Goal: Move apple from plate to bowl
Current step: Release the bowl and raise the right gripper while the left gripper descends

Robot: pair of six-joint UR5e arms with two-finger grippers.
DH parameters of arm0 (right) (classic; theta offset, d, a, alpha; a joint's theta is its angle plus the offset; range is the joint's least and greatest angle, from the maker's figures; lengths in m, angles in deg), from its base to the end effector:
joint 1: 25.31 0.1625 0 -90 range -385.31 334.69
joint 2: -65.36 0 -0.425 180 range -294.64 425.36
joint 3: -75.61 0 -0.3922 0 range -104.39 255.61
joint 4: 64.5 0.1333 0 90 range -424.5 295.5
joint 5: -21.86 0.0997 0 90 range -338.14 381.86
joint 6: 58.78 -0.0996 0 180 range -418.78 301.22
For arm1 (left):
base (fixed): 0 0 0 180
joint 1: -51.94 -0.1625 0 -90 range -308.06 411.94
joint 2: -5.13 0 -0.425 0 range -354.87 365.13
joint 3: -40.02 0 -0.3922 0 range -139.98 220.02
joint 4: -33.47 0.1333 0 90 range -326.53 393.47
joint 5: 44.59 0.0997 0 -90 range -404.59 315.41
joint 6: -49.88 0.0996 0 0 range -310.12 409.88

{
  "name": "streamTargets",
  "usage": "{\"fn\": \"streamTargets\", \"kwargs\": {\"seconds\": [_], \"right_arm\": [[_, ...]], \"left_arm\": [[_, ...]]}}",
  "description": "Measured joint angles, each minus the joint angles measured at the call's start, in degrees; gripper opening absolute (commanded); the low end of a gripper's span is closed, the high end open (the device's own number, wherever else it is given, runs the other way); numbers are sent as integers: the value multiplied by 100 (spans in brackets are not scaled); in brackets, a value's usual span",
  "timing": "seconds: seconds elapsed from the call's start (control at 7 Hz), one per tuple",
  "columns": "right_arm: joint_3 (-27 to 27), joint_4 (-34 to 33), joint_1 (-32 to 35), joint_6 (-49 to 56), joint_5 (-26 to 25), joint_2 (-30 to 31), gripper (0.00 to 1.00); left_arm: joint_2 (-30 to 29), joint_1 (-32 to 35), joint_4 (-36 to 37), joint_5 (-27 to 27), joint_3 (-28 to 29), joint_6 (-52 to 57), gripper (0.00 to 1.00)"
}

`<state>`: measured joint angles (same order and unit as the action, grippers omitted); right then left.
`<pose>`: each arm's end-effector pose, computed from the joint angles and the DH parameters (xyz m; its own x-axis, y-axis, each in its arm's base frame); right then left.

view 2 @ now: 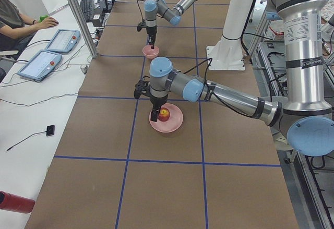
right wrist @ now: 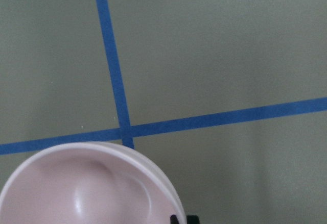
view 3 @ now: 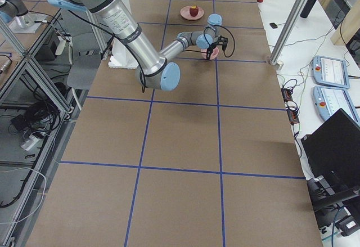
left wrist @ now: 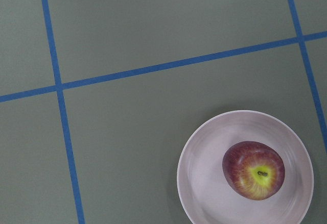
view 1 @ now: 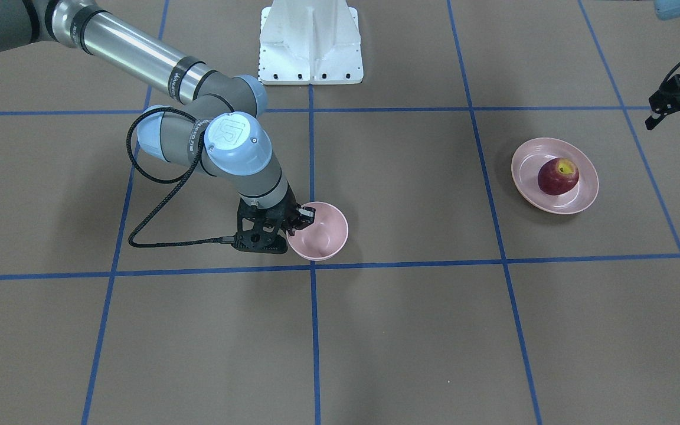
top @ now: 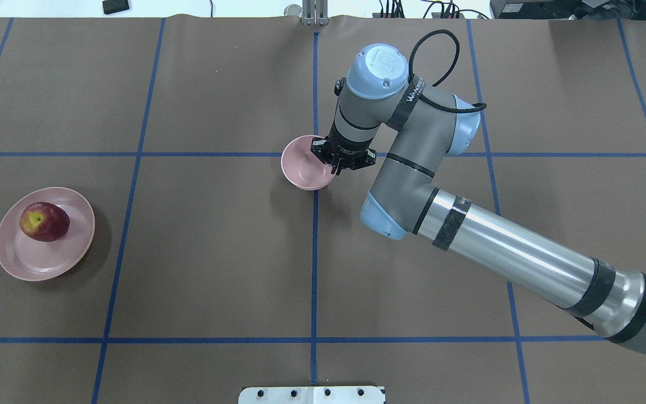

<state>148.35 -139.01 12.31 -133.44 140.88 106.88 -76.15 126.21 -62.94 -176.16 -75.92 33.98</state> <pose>-0.5702 -0.5467 0.2281 0.5910 0.1634 0.7900 -0.1014 0.9866 -0.1282 0.0523 -0.4335 0.4948 0.6913 0.1997 -0.6945 -0.0613 0.9738 0.2190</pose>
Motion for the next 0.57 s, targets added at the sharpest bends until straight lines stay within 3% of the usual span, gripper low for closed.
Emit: {"fn": "streamTargets", "kwargs": {"seconds": [0.29, 0.57], "right_arm": [[25, 6, -14, 2, 0, -8, 100], [518, -21, 35, 43, 65, 228, 100]], "left_arm": [[1, -3, 7, 0, 7, -3, 98], [-22, -25, 22, 9, 75, -117, 98]]}}
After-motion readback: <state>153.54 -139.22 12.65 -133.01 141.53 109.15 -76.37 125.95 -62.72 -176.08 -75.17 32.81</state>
